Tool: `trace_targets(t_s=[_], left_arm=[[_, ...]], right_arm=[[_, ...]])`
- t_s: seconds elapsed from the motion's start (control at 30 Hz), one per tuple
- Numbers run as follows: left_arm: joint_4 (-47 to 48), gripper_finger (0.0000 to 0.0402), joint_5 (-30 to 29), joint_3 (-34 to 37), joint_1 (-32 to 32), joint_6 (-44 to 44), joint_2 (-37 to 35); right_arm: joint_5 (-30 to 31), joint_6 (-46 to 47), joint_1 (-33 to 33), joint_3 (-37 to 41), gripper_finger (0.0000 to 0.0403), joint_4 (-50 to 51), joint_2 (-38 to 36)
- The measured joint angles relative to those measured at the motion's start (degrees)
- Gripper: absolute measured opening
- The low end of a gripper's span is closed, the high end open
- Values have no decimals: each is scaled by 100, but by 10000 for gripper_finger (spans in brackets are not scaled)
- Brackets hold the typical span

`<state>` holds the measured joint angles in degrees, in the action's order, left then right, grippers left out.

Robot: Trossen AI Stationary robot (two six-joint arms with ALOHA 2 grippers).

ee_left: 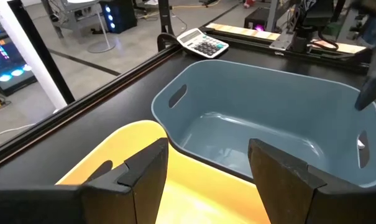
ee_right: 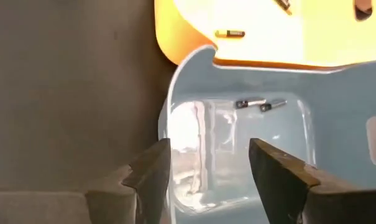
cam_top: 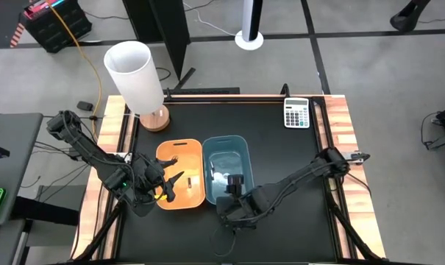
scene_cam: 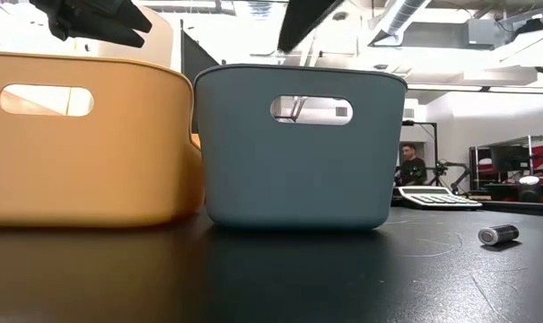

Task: Sort batteries
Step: Put the silver battery into the blue bin

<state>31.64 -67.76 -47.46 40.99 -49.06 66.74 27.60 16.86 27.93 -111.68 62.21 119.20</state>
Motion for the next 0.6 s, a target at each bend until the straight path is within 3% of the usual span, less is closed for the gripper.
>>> trace_targets(t_s=[0.17, 0.33, 0.47, 0.6], left_arm=[[33, 216, 162, 0, 0, 0, 0], [38, 216, 168, 0, 0, -8, 121], [11, 216, 165, 0, -13, -9, 329], [-55, 216, 161, 0, -94, 39, 455]], right_arm=[[551, 72, 475, -155, 235, 642, -18], [1314, 894, 1069, -153, 235, 1204, -348], [1191, 1812, 1555, -159, 235, 1780, -429], [438, 2273, 1944, 307, 234, 1641, -376]])
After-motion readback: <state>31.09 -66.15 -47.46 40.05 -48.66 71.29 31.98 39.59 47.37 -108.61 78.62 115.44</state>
